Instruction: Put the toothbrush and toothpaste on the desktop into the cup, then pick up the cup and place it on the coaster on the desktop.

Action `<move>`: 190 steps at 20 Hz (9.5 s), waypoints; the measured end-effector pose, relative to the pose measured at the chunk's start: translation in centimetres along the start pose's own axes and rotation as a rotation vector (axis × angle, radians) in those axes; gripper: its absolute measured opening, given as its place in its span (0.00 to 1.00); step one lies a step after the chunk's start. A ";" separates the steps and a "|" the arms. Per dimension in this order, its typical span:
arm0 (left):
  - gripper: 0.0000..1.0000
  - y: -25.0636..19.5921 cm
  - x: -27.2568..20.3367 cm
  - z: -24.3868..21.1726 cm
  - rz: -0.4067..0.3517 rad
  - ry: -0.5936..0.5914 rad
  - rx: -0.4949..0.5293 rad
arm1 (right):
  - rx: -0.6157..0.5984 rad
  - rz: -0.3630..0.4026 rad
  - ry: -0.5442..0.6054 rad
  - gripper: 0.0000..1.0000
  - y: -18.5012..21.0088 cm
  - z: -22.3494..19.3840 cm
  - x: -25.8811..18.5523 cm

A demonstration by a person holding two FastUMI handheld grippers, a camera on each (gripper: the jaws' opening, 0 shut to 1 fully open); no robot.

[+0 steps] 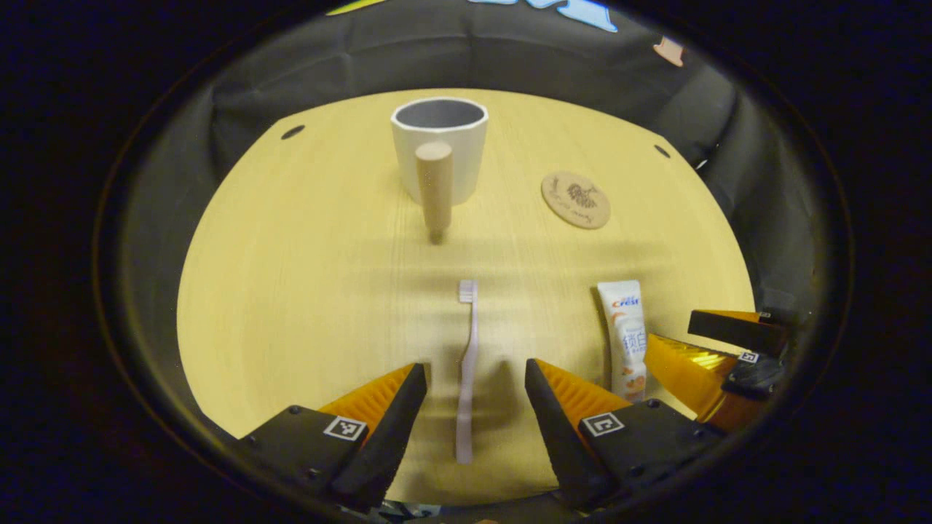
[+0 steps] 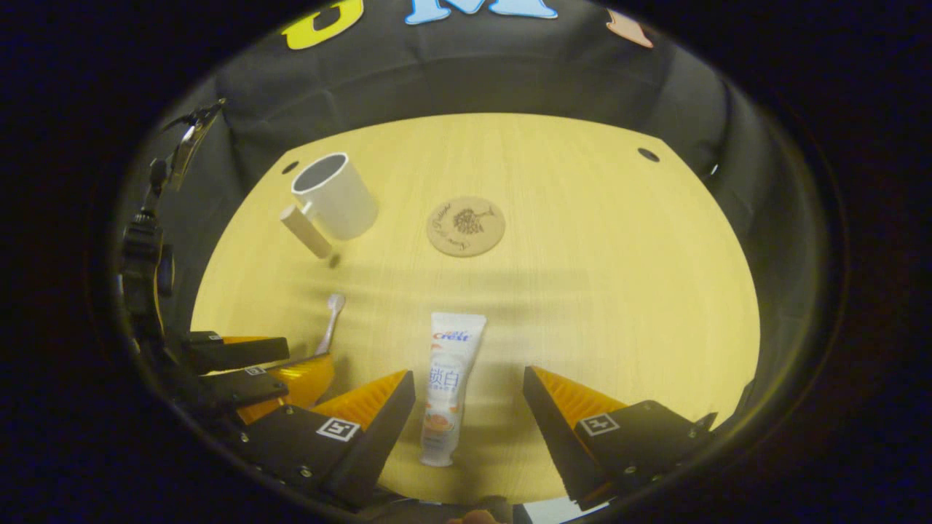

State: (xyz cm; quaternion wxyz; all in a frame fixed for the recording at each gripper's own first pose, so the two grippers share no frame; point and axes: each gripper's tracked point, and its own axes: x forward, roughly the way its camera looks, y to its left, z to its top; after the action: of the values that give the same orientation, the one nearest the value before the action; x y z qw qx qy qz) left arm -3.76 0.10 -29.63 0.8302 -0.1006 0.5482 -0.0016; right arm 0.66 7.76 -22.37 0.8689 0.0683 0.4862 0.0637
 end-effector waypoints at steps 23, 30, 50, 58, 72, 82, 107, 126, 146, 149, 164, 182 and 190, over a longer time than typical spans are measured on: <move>0.39 2.1 1.1 -1.6 0.078 0.096 0.077 | -0.054 -0.066 0.144 0.35 -0.7 -2.3 4.0; 0.12 2.0 1.3 -1.4 0.061 0.059 0.114 | 0.004 -0.009 0.110 0.17 -0.5 -2.0 3.6; 0.11 5.0 -10.5 4.6 0.099 -0.451 0.027 | -0.024 0.219 -0.291 0.17 2.6 4.3 -4.8; 0.11 5.2 -13.3 12.1 0.104 -0.728 0.018 | -0.100 0.269 -0.461 0.17 4.3 6.6 -7.8; 0.10 5.5 -18.1 24.3 -0.002 -1.144 0.025 | -0.100 0.189 -0.467 0.17 4.3 7.5 -8.0; 0.10 3.2 -13.7 31.1 -0.057 -1.224 0.096 | -0.058 0.137 -0.396 0.17 3.6 8.0 -5.0; 0.39 1.8 -6.7 29.6 -0.188 -1.054 0.162 | -0.074 0.192 -0.440 0.17 8.5 12.7 -3.9; 0.84 5.7 -12.4 24.6 -0.173 -1.025 0.122 | -0.140 0.335 -0.790 0.17 15.3 27.0 -4.7; 0.77 10.1 -9.6 19.5 -0.139 -0.886 -0.012 | -0.306 0.333 -0.727 0.22 19.9 27.3 2.6; 0.77 9.7 -9.5 19.3 -0.146 -0.881 -0.008 | -0.304 0.345 -0.686 0.22 19.5 26.5 2.6; 0.77 6.2 -9.0 18.1 -0.163 -0.829 0.019 | -0.190 0.433 -0.723 0.94 16.7 25.9 -4.0; 0.79 1.7 -2.5 18.9 -0.073 -0.514 0.068 | -0.135 0.244 -0.731 0.94 1.8 20.9 -9.0; 0.79 2.2 0.8 19.0 -0.011 -0.385 0.066 | -0.093 0.242 -0.676 0.94 -1.6 19.5 -8.1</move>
State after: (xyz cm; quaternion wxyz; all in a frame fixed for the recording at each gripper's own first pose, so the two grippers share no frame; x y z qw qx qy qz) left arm 13.59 5.33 -23.57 0.9226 -0.0750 0.3783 -0.0048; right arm 13.17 3.69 -5.74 0.9689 0.1029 0.1565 0.1618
